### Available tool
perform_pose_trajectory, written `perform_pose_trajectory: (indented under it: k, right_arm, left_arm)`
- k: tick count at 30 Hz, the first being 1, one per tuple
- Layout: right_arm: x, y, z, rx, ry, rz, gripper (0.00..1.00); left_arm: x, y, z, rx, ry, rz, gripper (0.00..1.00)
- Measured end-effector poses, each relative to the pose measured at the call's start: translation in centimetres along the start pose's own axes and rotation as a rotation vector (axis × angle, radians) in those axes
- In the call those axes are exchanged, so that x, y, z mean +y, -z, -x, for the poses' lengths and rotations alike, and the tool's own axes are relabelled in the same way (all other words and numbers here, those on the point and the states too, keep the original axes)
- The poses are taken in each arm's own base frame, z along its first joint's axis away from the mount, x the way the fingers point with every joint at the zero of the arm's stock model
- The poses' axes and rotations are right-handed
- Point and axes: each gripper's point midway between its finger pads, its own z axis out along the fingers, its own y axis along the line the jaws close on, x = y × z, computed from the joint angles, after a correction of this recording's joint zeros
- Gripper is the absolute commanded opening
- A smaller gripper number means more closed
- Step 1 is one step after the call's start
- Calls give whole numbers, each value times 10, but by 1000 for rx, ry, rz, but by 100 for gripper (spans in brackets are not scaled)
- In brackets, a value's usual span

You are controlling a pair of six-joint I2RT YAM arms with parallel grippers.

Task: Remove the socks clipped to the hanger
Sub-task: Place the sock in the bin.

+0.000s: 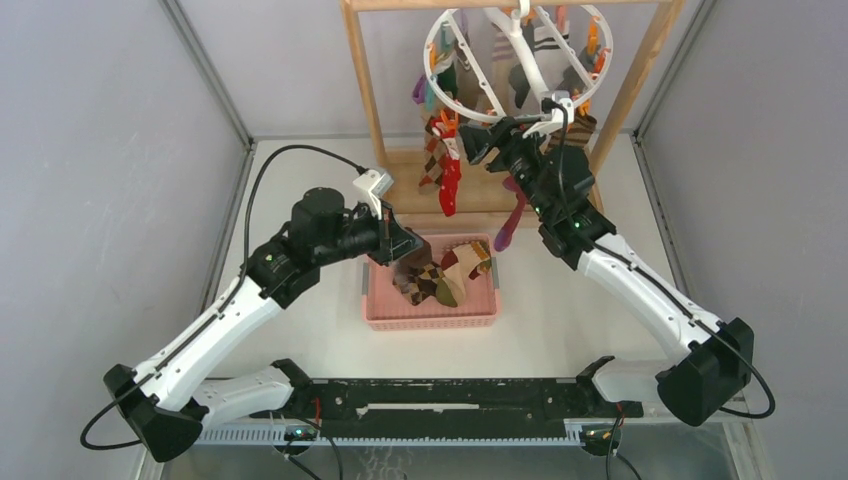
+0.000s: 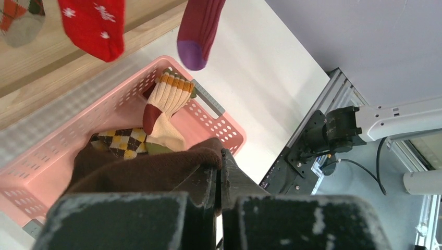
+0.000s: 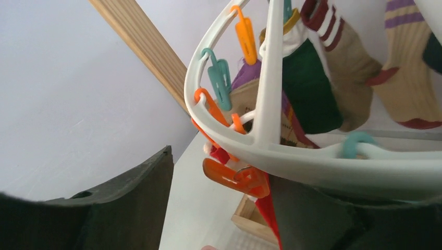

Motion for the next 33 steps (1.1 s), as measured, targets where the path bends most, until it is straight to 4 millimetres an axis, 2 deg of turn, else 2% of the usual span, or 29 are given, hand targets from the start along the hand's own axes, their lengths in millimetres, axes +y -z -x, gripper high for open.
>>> perform_pose_trajectory:
  k: [3,14,21,26,33]
  right_arm:
    - [1,4,1,8,-10,8,81]
    - [3,26,-12,108,-15,15,83]
    - [-4,60,-21,150,-14,2,83]
    - [-12,88,-41,211,-13,-6,83]
    - [-32,115,-78,303,-10,-42,83]
  left_arm:
    - [1,-1,-1,4,-1,3,1]
    - [9,-10,-6,28,6,30,1]
    - [12,-11,-7,26,7,45,3]
    - [22,-12,-8,18,9,89,3]
    - [51,-20,-40,62,61,199,8]
